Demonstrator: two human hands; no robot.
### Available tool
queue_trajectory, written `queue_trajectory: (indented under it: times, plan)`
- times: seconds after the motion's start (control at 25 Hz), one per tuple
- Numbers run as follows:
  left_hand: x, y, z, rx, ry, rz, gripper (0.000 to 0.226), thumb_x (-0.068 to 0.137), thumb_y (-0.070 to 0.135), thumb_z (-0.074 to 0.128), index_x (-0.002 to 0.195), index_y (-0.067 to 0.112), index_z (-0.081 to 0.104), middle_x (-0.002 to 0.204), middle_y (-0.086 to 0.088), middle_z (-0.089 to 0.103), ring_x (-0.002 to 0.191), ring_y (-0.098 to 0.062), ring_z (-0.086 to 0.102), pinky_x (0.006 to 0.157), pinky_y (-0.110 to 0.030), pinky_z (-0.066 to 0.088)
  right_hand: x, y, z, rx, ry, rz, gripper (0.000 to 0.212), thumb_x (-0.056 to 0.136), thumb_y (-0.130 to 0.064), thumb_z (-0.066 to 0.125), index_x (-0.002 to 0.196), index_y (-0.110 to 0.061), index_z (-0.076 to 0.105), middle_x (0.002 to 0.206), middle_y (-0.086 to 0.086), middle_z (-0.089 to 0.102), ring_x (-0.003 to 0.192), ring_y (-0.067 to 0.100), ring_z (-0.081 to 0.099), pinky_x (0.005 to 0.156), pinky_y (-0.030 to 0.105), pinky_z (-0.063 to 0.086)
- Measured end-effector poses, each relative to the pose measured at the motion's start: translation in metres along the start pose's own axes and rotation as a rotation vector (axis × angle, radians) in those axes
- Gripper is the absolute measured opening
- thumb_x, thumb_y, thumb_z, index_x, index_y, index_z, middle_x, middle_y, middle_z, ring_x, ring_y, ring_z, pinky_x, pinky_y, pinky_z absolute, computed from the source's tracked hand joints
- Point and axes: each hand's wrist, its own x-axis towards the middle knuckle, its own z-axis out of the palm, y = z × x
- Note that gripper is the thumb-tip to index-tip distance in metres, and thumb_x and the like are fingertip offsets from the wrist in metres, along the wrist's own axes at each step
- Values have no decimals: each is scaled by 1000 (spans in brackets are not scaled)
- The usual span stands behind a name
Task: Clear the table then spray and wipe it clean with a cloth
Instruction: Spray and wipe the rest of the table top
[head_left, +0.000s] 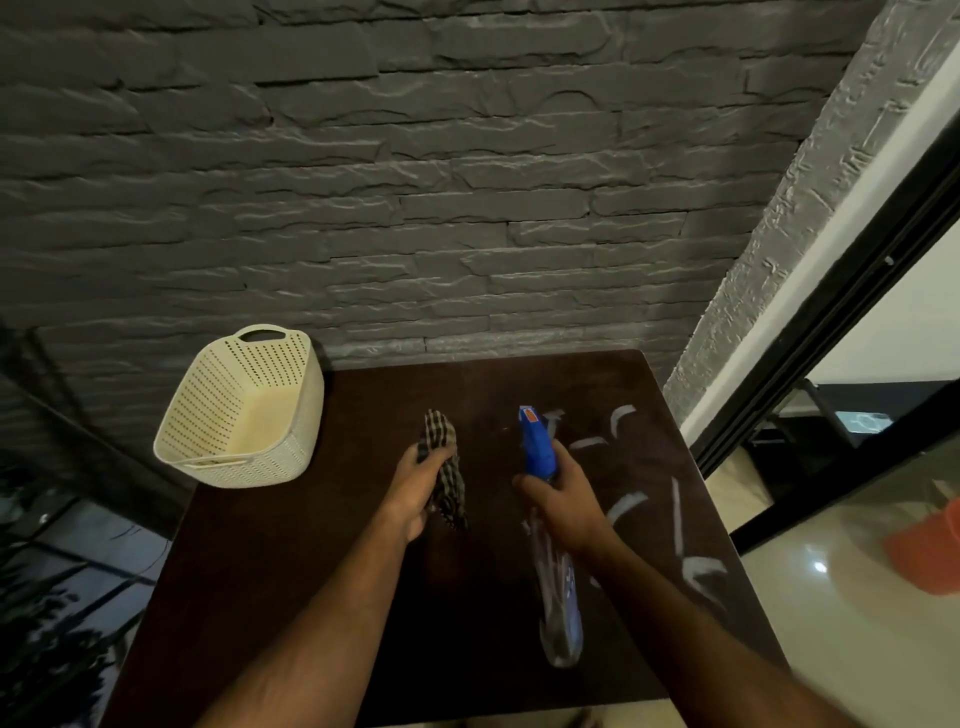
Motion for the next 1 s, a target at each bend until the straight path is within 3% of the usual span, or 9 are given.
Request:
queue_trajectory:
  times: [0.08,0.2,0.36,0.56,0.76,0.88,1.0]
  plan:
    - [1,-5,-7,-26,25,9,30,87,26,67,115,21,58,105,-8,69,95,-24,66,70,-35,53,5,4,4,-29,-18,17,29,85,-7,65,106,-25,57,86,3,63,73,15,63,70,31,55]
    - [2,-7,-14,-50,93,28,32,85,17,66,116,17,59,103,-11,69,94,-28,66,81,-41,55,17,4,2,-16,-52,56,27,87,-7,65,105,-24,55,85,4,63,69,13,63,65,27,53]
    - [9,-3,-16,-53,171,25,30,85,17,64,115,16,59,103,-11,69,94,-29,66,83,-43,55,41,1,-11,-2,-42,103,22,89,-12,67,101,-25,55,85,2,65,65,7,65,61,20,52]
    - [23,3,-5,-53,246,75,28,86,17,64,114,17,58,100,-11,70,93,-28,67,90,-49,52,85,1,-36,-19,-69,165,20,87,-15,66,103,-20,57,89,11,67,70,18,65,63,29,56]
    - [42,-3,-11,-104,259,39,28,87,22,66,114,16,60,96,-13,73,92,-30,70,89,-50,53,135,6,-39,-6,-144,219,22,85,-10,65,105,-10,56,75,8,60,60,17,59,60,34,53]
    - [64,1,-23,-189,271,55,26,92,31,61,113,16,61,99,-14,72,94,-32,68,86,-47,54,161,9,-31,15,-138,240,25,85,-10,65,108,-10,58,82,11,64,65,21,61,65,37,54]
    - [99,13,-29,-192,253,76,26,95,30,56,116,16,62,106,-12,71,98,-29,67,82,-42,54,188,11,-24,-18,-104,257,26,86,-13,66,111,-12,59,98,15,70,83,30,70,79,43,60]
